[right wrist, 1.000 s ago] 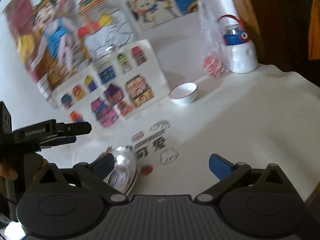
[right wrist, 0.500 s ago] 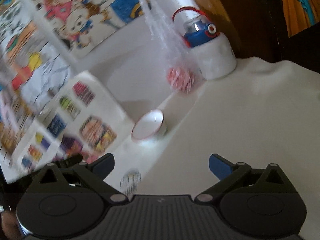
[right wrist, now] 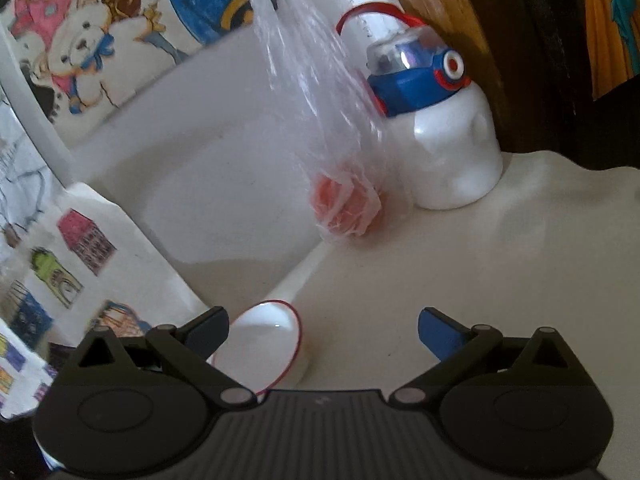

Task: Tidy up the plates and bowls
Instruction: 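Move both tools to the remaining white red-rimmed bowl, then close both tools on the rim of the white bowl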

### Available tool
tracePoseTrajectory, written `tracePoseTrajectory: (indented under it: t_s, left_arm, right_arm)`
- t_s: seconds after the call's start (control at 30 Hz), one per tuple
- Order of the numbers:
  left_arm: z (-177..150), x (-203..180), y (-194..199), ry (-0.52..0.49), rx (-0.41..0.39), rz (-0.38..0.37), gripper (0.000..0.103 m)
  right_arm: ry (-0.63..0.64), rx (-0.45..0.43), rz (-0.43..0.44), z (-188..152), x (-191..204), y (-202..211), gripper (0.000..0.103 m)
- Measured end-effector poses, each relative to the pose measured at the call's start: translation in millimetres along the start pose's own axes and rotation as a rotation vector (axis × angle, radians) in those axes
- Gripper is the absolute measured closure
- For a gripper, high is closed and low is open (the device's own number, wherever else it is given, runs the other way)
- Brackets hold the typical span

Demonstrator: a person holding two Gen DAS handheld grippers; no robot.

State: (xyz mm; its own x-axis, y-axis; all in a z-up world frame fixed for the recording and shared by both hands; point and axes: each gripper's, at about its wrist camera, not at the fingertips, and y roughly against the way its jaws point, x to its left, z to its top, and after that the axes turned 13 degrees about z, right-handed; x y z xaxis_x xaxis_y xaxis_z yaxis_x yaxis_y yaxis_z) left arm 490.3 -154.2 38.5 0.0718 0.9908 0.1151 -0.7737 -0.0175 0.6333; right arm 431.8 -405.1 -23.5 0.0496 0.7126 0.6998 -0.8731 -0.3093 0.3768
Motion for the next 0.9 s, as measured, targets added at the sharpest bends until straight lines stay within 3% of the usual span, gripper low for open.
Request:
tracePoseTrajectory:
  t_s: [0.23,0.47,0.53,0.63,0.9]
  left_arm:
    - [3.3,-6.9,-18.9,0.043,0.043,-0.092,0.001]
    - [-1.8,-24.4,-41.0,0.036,0.075,-0.103,0.001]
    - [-3.2,-26.5,-45.0,0.046,0.082,-0.099,0.001]
    - [-2.8,-28.9,-49.6,0.066,0.096,-0.088,0.001]
    - [-2.2,-32.9,-53.5,0.073,0.108,-0.087,0.001]
  right_arm:
    - [-0.024,0.013,0.000,-7.8,-12.9,-14.5,0.000]
    - [-0.007,0.011,0.001,-7.8,-14.0,-12.3,0.000]
    - [0.031,0.011,-0.037,-8.6,-10.9,-13.4,0.004]
    - [0.060,0.023,-0.065,-10.3,-8.7,-17.6,0.020]
    - [0.066,0.045,-0.030,-13.8,-9.8,-27.1,0.037]
